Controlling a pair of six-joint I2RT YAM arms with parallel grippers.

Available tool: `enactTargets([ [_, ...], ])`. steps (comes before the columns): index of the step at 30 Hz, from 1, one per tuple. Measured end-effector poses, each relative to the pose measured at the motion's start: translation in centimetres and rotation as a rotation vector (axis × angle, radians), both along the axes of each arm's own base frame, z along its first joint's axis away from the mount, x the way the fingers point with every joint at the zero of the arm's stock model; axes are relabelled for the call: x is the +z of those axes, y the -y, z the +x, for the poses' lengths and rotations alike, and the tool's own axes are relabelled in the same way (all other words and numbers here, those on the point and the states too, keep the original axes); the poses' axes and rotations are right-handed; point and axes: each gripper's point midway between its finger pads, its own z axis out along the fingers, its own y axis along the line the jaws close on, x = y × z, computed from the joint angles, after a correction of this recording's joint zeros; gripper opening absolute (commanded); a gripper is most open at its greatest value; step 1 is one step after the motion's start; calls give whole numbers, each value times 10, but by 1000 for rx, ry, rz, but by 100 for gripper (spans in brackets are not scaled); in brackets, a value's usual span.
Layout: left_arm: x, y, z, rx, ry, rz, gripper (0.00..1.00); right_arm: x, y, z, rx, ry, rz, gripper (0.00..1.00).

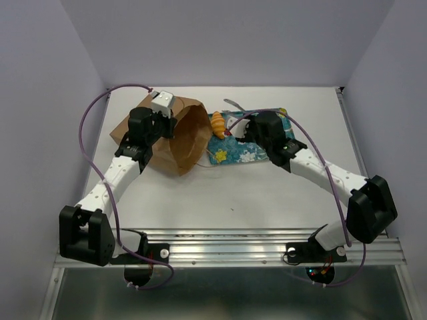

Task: Take the fake bread out of the paper bag
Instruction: Take out the fake bread from the paper bag.

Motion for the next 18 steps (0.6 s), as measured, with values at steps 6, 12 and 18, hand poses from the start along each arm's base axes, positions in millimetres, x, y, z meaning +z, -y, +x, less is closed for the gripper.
enactTargets([
  [6, 5, 6, -3, -29, -14, -17, 0, 80, -14, 23, -56, 102, 222, 49],
  [12, 9, 7, -5, -44, -8, -16, 0, 120, -10, 49, -199, 117, 527, 47],
  [18, 8, 7, -5, -54, -3, 1, 0, 93, -13, 35, -320, -49, 864, 48],
])
